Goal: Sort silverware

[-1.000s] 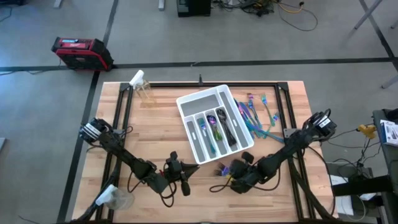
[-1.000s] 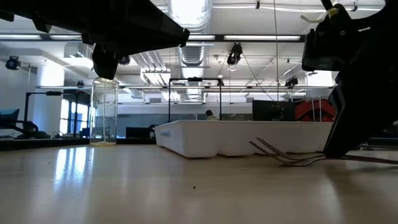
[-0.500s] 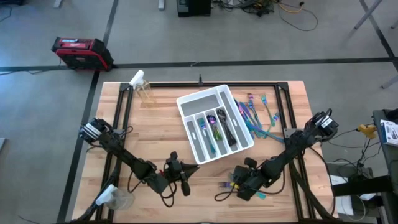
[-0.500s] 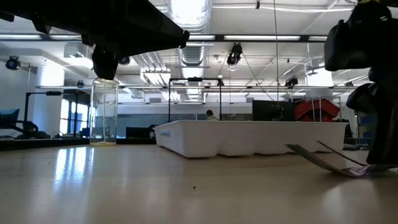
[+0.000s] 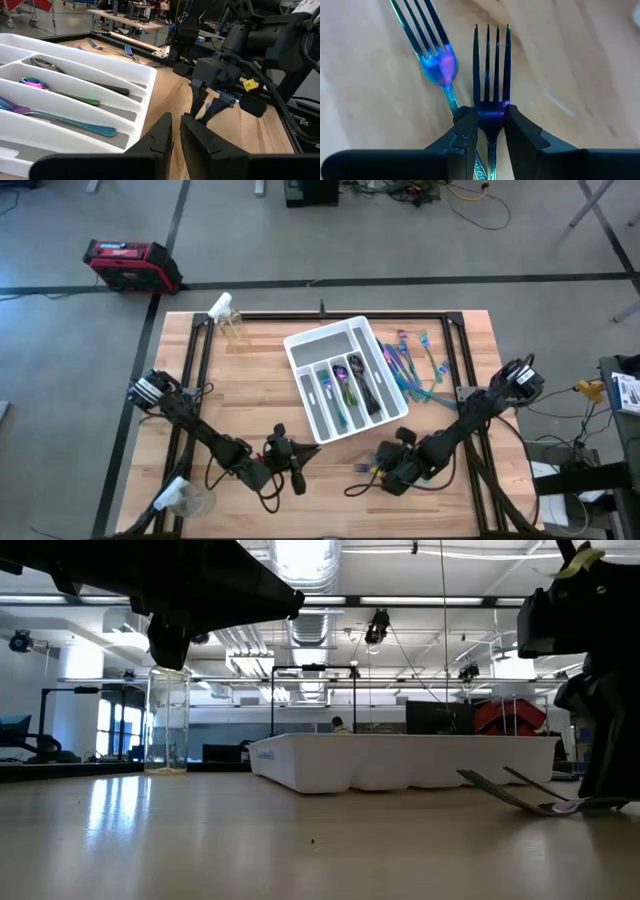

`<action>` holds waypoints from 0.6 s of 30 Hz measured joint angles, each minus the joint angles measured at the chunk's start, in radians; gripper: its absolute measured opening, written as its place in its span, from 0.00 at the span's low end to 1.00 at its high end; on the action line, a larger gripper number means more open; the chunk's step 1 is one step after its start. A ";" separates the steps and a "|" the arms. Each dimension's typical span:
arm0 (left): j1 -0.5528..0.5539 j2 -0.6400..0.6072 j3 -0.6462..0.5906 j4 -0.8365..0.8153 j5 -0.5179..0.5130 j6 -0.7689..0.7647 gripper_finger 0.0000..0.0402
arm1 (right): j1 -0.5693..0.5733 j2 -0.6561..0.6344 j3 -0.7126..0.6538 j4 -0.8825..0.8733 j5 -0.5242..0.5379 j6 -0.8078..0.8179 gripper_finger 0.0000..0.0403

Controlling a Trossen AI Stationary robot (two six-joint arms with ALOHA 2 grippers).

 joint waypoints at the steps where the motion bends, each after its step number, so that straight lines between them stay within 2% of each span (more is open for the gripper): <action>1: 0.000 0.000 0.000 0.000 0.002 0.000 0.06 | 0.005 -0.008 0.003 -0.022 -0.002 -0.004 0.19; 11: 0.000 0.000 0.000 -0.008 0.002 0.000 0.06 | 0.020 -0.092 0.027 -0.213 0.016 -0.057 0.31; 18: 0.000 0.000 0.000 -0.016 0.002 0.002 0.06 | 0.030 -0.058 0.007 -0.180 0.012 -0.055 0.38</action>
